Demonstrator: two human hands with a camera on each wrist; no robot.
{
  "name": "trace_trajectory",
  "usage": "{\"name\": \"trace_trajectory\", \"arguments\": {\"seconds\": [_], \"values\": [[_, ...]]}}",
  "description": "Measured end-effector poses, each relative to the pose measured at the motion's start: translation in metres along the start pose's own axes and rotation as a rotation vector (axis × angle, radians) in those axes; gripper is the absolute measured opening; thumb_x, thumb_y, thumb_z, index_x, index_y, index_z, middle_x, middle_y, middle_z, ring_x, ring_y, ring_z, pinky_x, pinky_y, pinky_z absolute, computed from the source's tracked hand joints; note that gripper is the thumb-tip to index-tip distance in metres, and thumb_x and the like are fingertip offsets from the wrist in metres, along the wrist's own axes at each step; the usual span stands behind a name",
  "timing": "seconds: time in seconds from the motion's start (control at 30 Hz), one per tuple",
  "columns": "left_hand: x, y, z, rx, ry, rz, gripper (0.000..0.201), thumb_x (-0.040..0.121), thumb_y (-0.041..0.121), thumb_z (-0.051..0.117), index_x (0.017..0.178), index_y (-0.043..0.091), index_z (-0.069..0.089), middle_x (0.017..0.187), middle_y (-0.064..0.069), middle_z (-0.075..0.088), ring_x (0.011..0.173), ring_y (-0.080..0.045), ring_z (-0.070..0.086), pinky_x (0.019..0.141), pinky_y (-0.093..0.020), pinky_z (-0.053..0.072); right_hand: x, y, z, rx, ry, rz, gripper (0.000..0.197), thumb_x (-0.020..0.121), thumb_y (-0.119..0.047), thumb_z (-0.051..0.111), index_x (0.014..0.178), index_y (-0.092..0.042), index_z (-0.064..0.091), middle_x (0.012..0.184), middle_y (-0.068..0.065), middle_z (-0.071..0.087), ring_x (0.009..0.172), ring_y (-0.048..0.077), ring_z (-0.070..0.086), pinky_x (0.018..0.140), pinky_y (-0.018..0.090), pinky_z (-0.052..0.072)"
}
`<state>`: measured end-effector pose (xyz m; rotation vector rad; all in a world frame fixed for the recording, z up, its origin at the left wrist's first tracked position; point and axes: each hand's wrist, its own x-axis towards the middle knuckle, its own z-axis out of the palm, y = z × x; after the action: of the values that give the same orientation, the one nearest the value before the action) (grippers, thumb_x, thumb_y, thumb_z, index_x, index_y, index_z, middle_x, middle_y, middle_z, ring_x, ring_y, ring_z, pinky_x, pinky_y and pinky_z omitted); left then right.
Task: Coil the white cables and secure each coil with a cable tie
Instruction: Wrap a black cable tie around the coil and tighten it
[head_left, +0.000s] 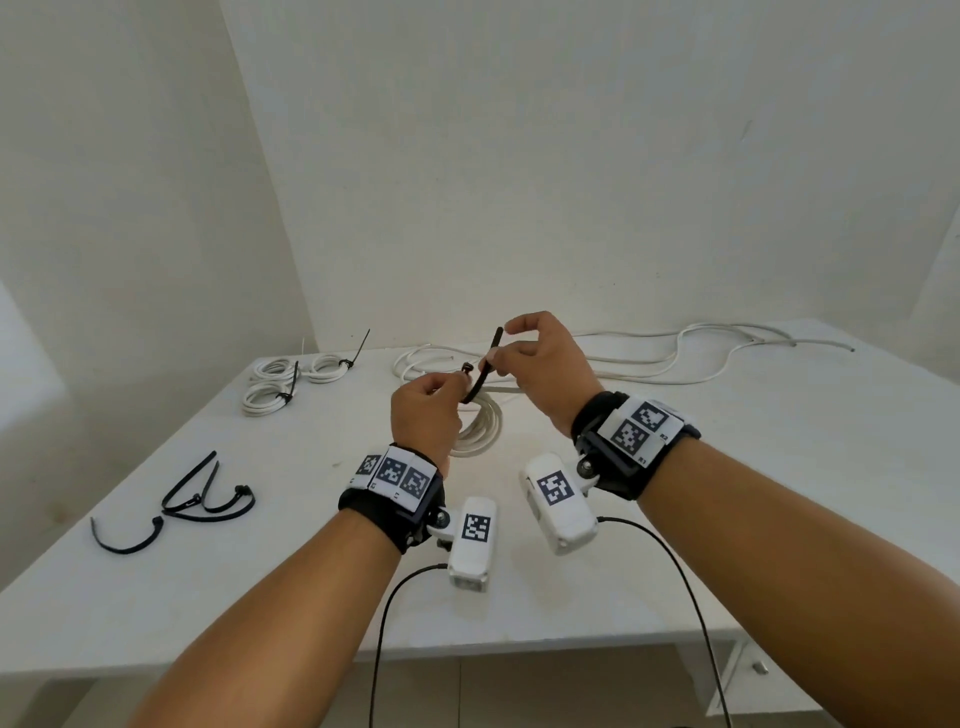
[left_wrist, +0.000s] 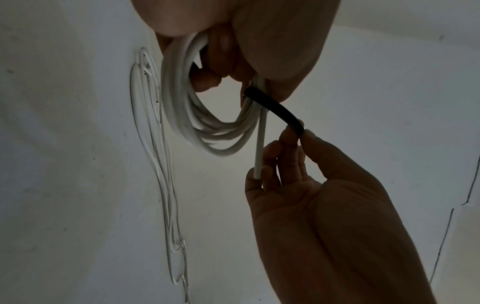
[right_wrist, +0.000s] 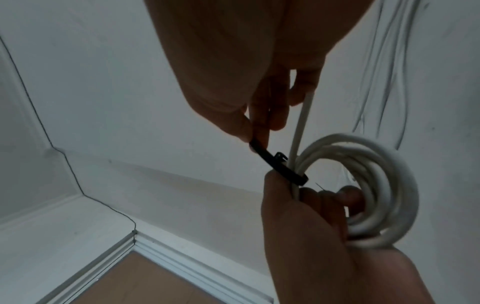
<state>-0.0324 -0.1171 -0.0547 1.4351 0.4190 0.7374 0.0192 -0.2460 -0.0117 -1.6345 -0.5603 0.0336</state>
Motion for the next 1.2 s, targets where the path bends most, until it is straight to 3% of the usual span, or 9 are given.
{"name": "trace_trajectory", "arguments": {"seconds": [0.07,0.13,0.2,0.3,0.37,0.87,1.03,1.2], "values": [[0.003,0.001,0.0,0.009,0.042,0.014,0.015,0.082,0.012,0.067,0.068,0.011,0.071,0.058,-0.002,0.057,0.05,-0.016,0.042,0.058,-0.031,0.04,-0.001,0.0,0.007,0.004,0.041,0.001,0.019,0.088,-0.019,0.07,0.104,-0.018,0.059,0.088,0.004,0.077,0.066,0.012,0.06,0.06,0.028,0.048],[0.004,0.001,-0.001,0.023,0.066,0.023,0.014,0.079,0.014,0.068,0.065,0.013,0.071,0.058,0.001,0.062,0.051,-0.017,0.047,0.061,-0.033,0.043,-0.002,-0.002,0.011,-0.062,0.05,-0.039,0.01,0.087,-0.016,0.066,0.097,-0.016,0.064,0.082,0.004,0.076,0.048,0.004,0.051,0.05,0.023,0.041],[0.005,0.0,-0.002,0.027,0.079,0.028,0.013,0.076,0.016,0.068,0.063,0.015,0.071,0.06,0.0,0.065,0.054,-0.019,0.049,0.063,-0.035,0.045,-0.004,-0.003,0.014,-0.143,0.051,-0.1,0.005,0.086,-0.018,0.066,0.091,-0.018,0.067,0.075,0.002,0.075,0.041,0.0,0.045,0.046,0.018,0.038],[0.007,0.002,-0.004,0.029,0.097,0.033,0.015,0.074,0.019,0.067,0.059,0.018,0.068,0.057,0.0,0.061,0.055,-0.02,0.048,0.063,-0.036,0.045,-0.008,0.0,0.017,-0.279,0.051,-0.202,0.006,0.087,-0.023,0.069,0.082,-0.018,0.071,0.061,-0.007,0.065,0.047,0.0,0.05,0.048,0.01,0.038],[0.009,0.004,-0.006,0.028,0.117,0.032,0.017,0.075,0.018,0.068,0.059,0.018,0.067,0.053,0.002,0.056,0.052,-0.02,0.044,0.062,-0.036,0.044,-0.009,0.003,0.017,-0.383,0.03,-0.236,0.01,0.087,-0.02,0.068,0.08,-0.017,0.073,0.062,-0.01,0.064,0.052,0.0,0.053,0.051,0.008,0.038],[0.007,0.003,-0.008,0.099,0.106,0.083,0.012,0.079,0.012,0.068,0.067,0.012,0.069,0.045,0.008,0.05,0.04,-0.011,0.036,0.05,-0.025,0.034,-0.008,0.008,0.018,-0.444,0.029,-0.31,0.01,0.086,-0.015,0.068,0.078,-0.013,0.074,0.067,-0.006,0.069,0.062,0.006,0.061,0.057,0.008,0.045],[0.005,0.002,-0.007,0.162,0.084,0.162,0.01,0.079,0.013,0.068,0.07,0.01,0.071,0.054,-0.001,0.059,0.04,-0.008,0.039,0.049,-0.023,0.035,-0.005,0.008,0.016,-0.475,0.096,-0.313,0.012,0.085,-0.016,0.067,0.074,-0.013,0.072,0.065,-0.005,0.068,0.062,0.009,0.061,0.055,0.007,0.042],[0.005,0.001,-0.006,0.138,0.089,0.136,0.01,0.078,0.012,0.068,0.068,0.009,0.07,0.051,0.001,0.056,0.041,-0.01,0.039,0.051,-0.023,0.035,-0.006,0.008,0.015,-0.492,0.095,-0.314,0.012,0.083,-0.017,0.067,0.071,-0.016,0.07,0.064,-0.006,0.067,0.064,0.008,0.061,0.057,0.008,0.041]]}}
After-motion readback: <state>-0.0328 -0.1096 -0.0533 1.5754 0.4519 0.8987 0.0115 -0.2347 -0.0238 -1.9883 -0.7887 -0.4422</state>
